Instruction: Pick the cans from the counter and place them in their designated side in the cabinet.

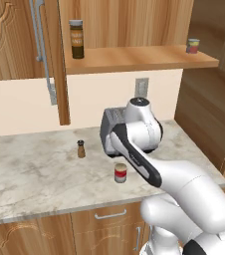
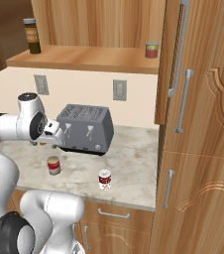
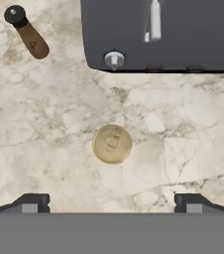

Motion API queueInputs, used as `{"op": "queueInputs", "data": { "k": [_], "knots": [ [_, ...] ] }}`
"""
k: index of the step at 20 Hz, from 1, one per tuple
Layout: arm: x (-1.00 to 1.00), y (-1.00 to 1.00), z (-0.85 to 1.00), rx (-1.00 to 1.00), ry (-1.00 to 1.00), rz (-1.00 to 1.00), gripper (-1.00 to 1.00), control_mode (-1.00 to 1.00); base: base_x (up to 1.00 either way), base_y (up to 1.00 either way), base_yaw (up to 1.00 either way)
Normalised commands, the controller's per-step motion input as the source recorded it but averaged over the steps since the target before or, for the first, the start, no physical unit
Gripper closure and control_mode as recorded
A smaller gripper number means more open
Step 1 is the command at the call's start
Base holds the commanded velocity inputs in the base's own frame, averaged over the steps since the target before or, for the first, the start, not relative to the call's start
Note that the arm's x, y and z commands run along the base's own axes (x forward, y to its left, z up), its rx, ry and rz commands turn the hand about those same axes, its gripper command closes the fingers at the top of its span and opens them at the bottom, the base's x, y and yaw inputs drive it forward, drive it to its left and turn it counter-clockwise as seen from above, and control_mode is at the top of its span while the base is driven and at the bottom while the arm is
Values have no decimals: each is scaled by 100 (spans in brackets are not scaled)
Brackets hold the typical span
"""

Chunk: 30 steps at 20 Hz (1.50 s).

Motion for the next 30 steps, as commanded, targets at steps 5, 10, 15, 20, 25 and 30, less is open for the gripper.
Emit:
{"op": "queueInputs", "data": {
  "k": [5, 10, 15, 20, 25, 30],
  "knots": [
    [14, 2, -26, 0, 0, 0, -100, -100, 0, 0, 0],
    [14, 0, -27, 0, 1, 0, -100, -100, 0, 0, 0],
    [10, 3, -29, 0, 2, 0, -100, -100, 0, 0, 0],
    [6, 2, -27, 0, 0, 0, -100, -100, 0, 0, 0],
    [7, 3, -27, 0, 0, 0, -100, -100, 0, 0, 0],
    [8, 3, -27, 0, 1, 0, -100, -100, 0, 0, 0]
  ]
}}
